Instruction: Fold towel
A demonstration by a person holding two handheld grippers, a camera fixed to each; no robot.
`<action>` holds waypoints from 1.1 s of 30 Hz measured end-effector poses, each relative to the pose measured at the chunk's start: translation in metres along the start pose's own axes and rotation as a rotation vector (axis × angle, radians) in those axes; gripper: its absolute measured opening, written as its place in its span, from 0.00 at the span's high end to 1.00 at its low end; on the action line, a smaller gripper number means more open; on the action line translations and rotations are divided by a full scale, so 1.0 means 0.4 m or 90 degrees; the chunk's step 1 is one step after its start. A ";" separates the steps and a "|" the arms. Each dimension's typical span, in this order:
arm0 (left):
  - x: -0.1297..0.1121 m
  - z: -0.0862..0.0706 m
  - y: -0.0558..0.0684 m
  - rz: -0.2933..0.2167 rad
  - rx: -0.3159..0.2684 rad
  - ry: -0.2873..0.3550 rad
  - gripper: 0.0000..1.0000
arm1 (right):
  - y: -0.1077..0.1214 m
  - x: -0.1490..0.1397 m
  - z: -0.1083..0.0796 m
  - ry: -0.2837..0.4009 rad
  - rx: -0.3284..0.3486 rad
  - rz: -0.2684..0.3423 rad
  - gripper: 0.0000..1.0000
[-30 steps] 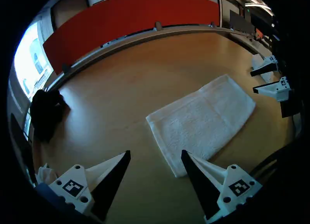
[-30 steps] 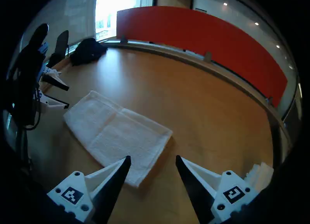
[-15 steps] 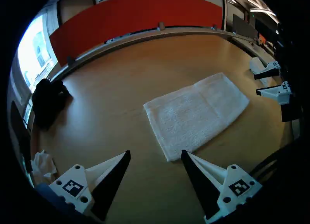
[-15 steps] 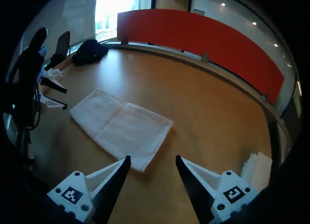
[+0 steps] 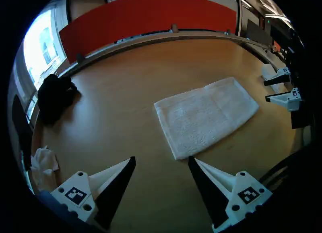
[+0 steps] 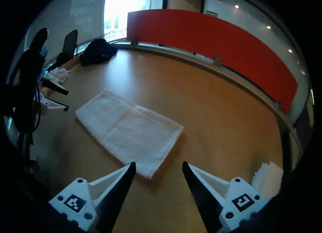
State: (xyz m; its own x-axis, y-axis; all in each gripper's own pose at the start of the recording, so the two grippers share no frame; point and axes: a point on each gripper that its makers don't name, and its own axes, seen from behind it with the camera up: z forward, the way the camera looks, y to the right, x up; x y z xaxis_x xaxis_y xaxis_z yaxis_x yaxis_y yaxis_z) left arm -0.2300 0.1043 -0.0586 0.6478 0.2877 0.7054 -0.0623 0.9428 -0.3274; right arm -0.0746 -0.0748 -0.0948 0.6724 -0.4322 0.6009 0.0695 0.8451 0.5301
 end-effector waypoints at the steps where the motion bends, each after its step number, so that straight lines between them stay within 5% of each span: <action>1: -0.004 -0.003 -0.002 -0.004 0.002 0.000 0.03 | -0.002 0.000 0.001 0.000 0.003 -0.003 0.11; 17: -0.070 -0.047 -0.040 -0.065 0.032 0.005 0.03 | -0.013 0.008 0.022 -0.007 0.039 -0.047 0.11; 33: -0.124 -0.085 -0.046 -0.105 0.046 0.010 0.03 | -0.016 -0.039 0.048 -0.034 0.059 -0.071 0.11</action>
State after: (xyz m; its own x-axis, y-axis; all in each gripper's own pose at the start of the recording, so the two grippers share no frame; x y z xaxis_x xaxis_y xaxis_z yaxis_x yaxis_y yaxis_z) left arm -0.2352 0.0670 -0.1092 0.6651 0.1260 0.7360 -0.0080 0.9868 -0.1617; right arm -0.0996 -0.0797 -0.0961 0.6238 -0.5400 0.5650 0.0715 0.7593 0.6467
